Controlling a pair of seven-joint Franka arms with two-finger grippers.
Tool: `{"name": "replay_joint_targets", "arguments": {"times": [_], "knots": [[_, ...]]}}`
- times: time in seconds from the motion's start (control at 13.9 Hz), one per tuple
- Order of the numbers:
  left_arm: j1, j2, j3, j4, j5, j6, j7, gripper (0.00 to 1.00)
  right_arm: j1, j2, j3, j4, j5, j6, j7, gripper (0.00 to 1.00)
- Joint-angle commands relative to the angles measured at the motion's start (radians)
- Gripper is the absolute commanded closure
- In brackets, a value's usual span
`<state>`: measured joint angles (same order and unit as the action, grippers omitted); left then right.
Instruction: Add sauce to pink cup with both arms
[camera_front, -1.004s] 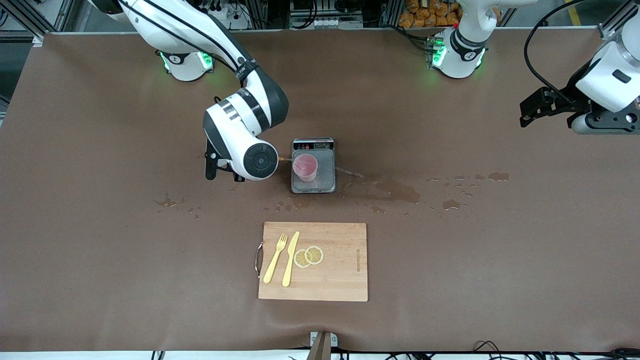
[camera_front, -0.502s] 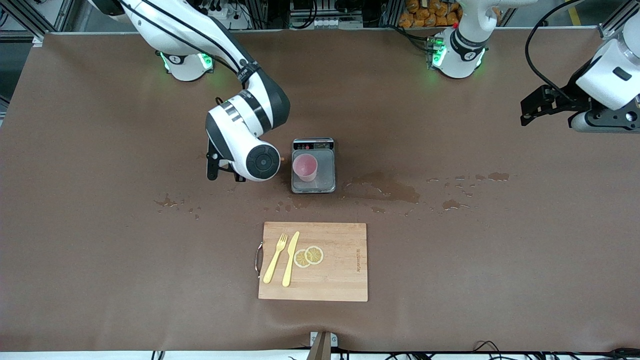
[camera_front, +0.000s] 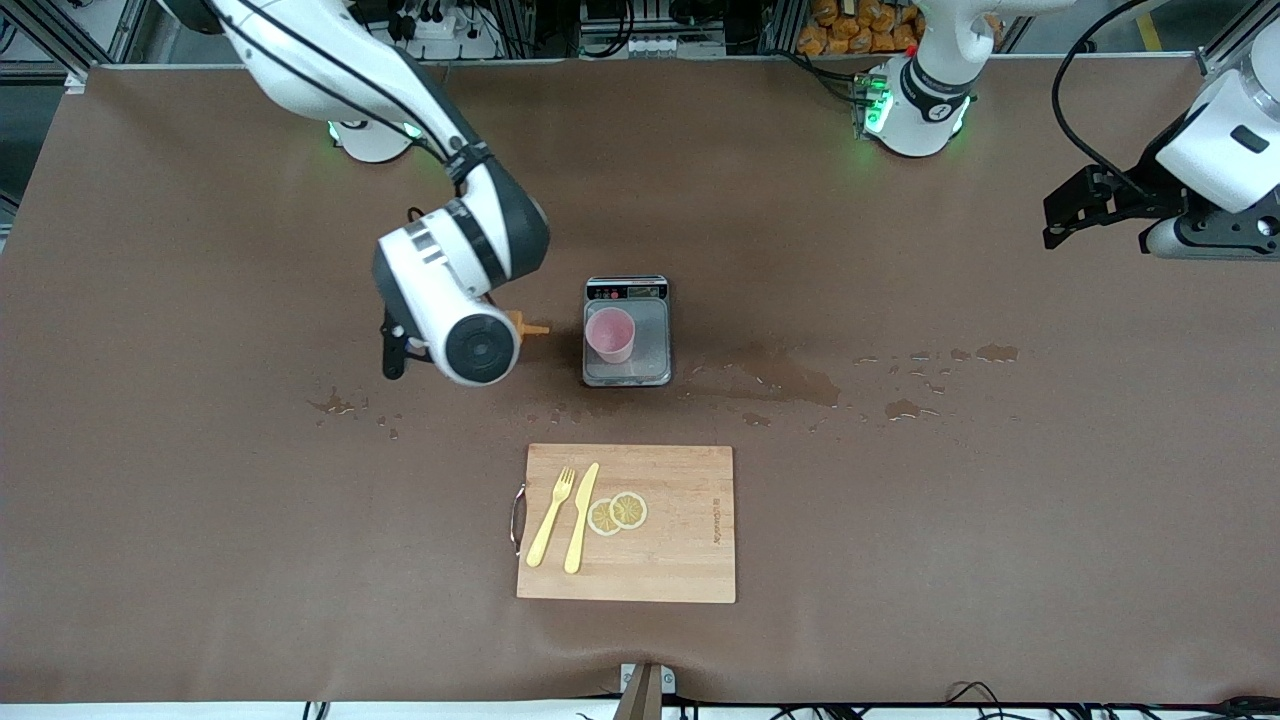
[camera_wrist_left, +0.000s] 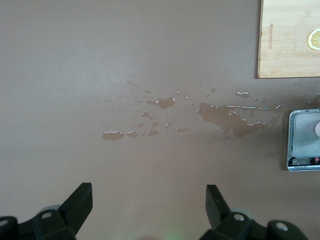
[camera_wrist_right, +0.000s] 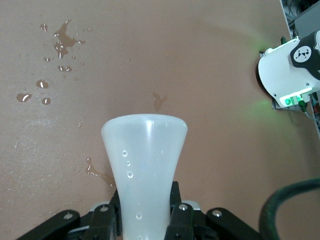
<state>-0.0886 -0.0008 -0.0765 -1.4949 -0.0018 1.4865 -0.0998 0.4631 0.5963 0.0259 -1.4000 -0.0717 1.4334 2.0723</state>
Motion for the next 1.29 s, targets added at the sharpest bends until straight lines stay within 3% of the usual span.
{"name": "replay_joint_targets", "arguments": {"times": [0.0,0.72,1.0,1.22], "knots": [[-0.011,-0.013,0.007,-0.013,-0.001,0.009,0.017,0.00,-0.127,-0.079,0.012,-0.001,0.116,-0.021,-0.151,0.86],[-0.013,-0.010,0.006,-0.010,-0.003,0.008,0.017,0.00,-0.466,-0.110,0.012,-0.011,0.424,-0.093,-0.602,0.81],[-0.013,-0.011,0.003,-0.008,-0.004,0.008,0.020,0.00,-0.627,-0.083,0.011,-0.027,0.533,-0.128,-0.863,0.81],[-0.013,-0.010,-0.003,-0.010,-0.009,0.008,0.008,0.00,-0.737,-0.011,0.011,-0.028,0.591,-0.151,-1.039,0.81]]}}
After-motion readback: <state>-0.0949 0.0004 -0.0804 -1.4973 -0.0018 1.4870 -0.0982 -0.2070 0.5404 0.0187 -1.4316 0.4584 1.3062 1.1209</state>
